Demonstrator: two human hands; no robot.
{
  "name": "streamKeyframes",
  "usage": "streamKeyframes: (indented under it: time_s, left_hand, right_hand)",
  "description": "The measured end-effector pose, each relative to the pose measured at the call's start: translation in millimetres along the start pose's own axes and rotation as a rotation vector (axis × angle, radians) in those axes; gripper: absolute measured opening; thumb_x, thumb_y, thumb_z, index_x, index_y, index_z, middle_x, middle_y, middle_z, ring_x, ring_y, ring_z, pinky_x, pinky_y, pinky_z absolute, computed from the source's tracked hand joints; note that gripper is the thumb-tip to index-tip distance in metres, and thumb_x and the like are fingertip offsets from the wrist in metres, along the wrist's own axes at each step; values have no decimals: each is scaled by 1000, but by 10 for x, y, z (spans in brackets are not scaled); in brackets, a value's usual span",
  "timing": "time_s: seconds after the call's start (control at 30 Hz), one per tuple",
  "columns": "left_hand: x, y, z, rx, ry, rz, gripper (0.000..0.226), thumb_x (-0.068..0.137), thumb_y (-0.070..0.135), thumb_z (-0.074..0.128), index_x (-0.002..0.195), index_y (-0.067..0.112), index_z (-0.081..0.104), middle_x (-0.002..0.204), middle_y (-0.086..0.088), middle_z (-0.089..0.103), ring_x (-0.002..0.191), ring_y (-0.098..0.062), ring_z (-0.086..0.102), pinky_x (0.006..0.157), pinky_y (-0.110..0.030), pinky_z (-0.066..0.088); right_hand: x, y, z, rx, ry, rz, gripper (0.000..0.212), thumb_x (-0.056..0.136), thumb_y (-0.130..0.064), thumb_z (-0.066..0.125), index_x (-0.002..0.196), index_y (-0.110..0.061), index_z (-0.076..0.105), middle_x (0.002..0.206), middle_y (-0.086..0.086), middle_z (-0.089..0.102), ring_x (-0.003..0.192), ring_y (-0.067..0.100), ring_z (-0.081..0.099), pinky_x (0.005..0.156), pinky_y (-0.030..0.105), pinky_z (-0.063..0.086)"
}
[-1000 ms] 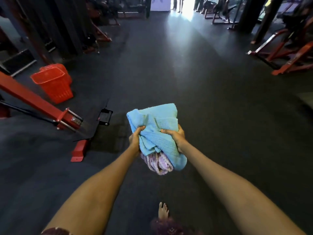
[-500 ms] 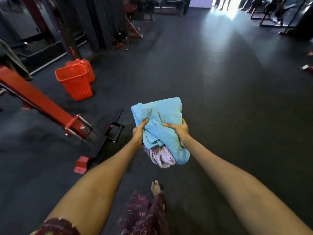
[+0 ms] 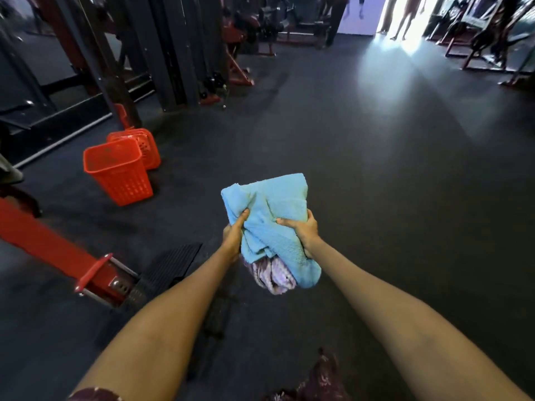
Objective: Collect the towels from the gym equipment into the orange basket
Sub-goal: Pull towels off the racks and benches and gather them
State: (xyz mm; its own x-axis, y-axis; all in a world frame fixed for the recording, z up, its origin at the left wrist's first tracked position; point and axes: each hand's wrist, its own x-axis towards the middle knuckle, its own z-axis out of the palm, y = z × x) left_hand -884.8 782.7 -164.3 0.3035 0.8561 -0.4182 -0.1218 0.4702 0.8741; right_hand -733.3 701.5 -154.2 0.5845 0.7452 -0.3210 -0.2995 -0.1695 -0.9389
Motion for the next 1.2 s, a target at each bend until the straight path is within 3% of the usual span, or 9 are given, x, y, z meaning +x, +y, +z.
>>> streamKeyframes:
  time_s: [0.27,0.53,0.67,0.8,0.93,1.2]
  left_hand:
    - [1505,435,486,-77,45,-1,47,84,31,67,119,0,60,114,-15,66,96,-25,65,72,-30,54]
    - [2976,1225,845,-129,230,59,49,86,29,66,125,3,57,122,-14,63,102,-26,64,79,-34,51]
    - [3563,1449,880,-209,311,72,45,87,27,64,122,0,58,117,-15,65,85,-20,65,67,-28,53]
    - [4204,1614,924,-291,420,130,42,86,24,66,120,0,60,117,-15,65,82,-17,64,66,-25,53]
    - [4922,1893,904,-343,456,159,39,88,21,64,120,0,59,113,-13,65,78,-13,63,64,-22,53]
    - [6389,2677,663,-413,537,180,39,86,22,66,117,1,62,115,-17,66,81,-18,65,66,-28,53]
  right_hand:
    - [1805,-358,262,-70,-84,16,90,60,-15,87,136,-16,39,122,3,57,110,23,57,98,43,48]
    - [3613,-1062,861,-156,-276,49,91,61,-17,87,137,-16,37,126,4,55,113,23,55,100,44,47]
    - [4243,-1196,1195,-178,-342,41,88,58,-18,88,132,-17,41,119,2,57,110,22,58,97,44,49]
    - [4932,-1287,1555,-190,-406,40,86,58,-18,88,130,-18,42,116,0,58,106,21,59,95,43,50]
    - [5668,-1369,1984,-206,-451,50,93,44,-30,91,124,-22,44,116,0,61,106,21,61,95,47,52]
    - [7119,-1792,3077,-291,-544,26,82,55,-22,89,123,-23,44,116,-2,59,107,20,59,97,46,50]
